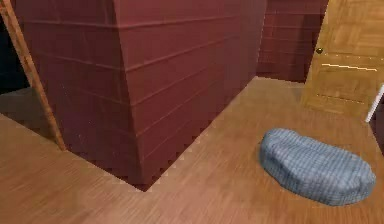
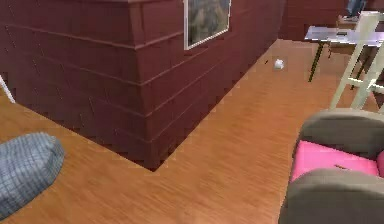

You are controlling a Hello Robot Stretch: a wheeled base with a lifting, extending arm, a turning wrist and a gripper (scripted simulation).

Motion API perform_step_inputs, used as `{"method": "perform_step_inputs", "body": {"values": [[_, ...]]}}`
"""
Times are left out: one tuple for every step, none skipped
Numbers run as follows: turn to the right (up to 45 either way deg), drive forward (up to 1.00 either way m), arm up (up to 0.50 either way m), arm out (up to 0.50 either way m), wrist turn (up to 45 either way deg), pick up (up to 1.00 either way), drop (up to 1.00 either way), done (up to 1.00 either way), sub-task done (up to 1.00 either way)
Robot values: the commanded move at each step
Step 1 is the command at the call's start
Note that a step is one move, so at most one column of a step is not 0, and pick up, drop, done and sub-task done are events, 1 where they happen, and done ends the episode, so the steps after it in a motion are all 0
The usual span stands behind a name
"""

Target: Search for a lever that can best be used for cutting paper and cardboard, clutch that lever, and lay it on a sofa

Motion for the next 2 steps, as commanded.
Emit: {"method": "perform_step_inputs", "body": {"values": [[-45.0,0.00,0.00,0.00,0.0,0.00,0.00,0.00,0.00],[0.0,1.00,0.00,0.00,0.0,0.00,0.00,0.00,0.00]]}}
